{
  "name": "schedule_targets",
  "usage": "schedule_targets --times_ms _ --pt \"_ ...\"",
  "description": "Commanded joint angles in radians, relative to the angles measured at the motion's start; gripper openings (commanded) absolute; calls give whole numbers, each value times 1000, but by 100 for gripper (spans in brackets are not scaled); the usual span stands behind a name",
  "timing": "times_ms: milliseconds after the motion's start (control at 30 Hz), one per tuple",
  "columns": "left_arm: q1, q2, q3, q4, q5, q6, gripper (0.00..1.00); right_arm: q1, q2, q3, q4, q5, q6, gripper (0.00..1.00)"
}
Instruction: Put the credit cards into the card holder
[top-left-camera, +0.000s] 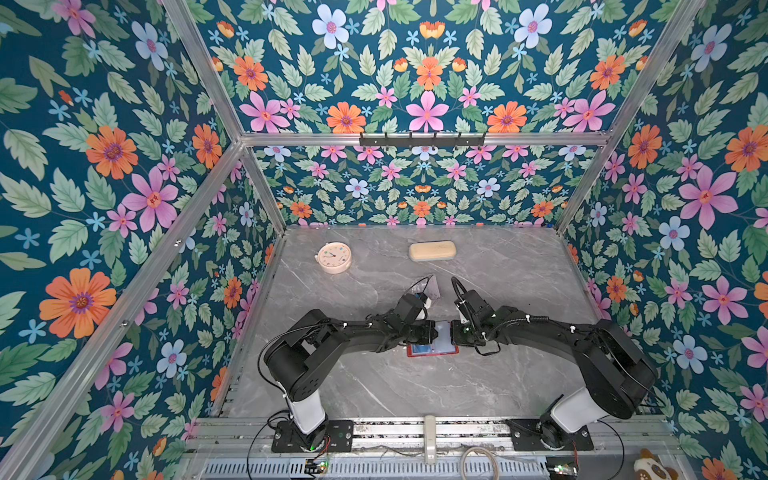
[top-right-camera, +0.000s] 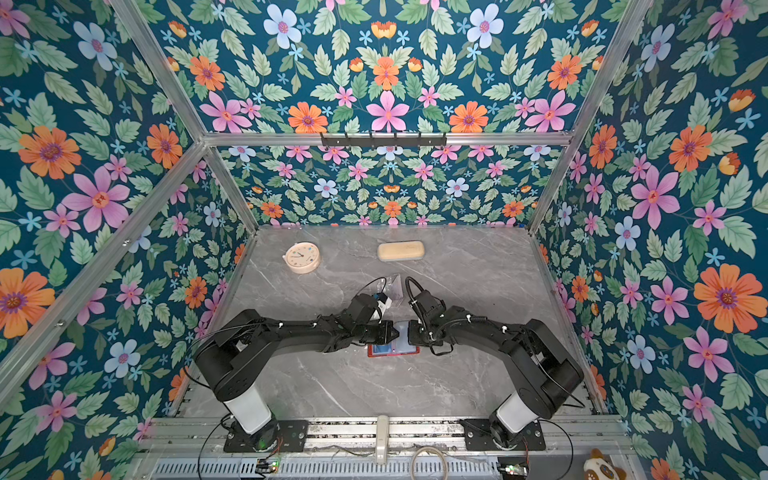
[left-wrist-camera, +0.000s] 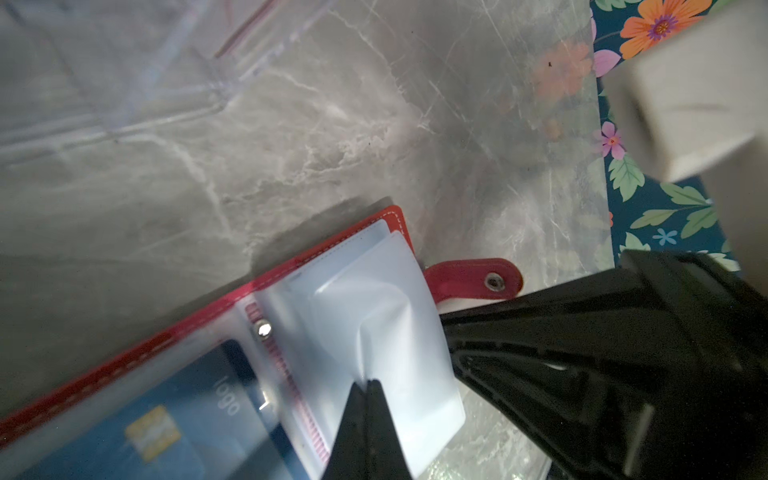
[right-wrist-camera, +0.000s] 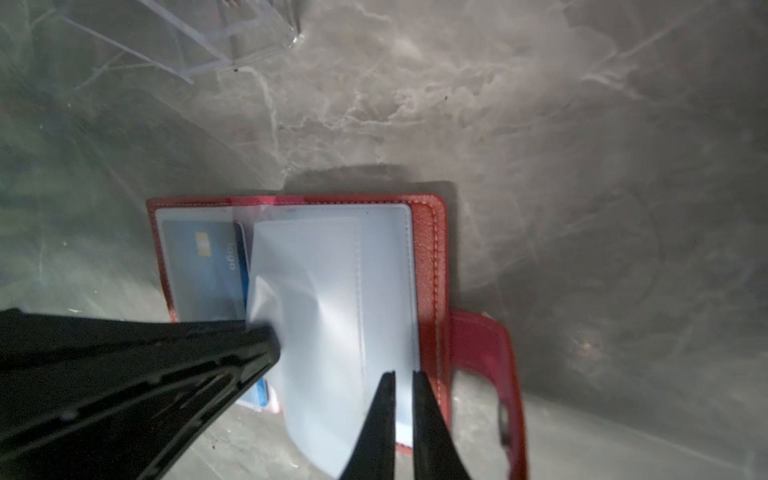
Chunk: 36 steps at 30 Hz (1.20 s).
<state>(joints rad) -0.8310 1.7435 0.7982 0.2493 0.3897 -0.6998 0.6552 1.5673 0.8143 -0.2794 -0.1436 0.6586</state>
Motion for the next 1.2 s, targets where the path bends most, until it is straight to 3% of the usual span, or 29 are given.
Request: schedule_targets --times_ms 0,200,300,633,833,1167 --pt "1 -9 -4 17 -5 12 1 1 6 5 32 -40 -11 16" --pt "1 -60 -32 18 -48 25 34 2 13 8 82 -109 -23 22" --pt "2 -107 -57 9 -97 34 39 4 16 12 111 -149 -33 25" --pt "1 -281 -121 -90 -305 78 40 35 79 76 129 -214 -60 26" --pt "1 -292 -131 -95 -286 93 37 46 148 108 135 -232 -56 23" --pt "1 -210 -161 -41 -210 59 22 51 190 114 167 -254 -35 10"
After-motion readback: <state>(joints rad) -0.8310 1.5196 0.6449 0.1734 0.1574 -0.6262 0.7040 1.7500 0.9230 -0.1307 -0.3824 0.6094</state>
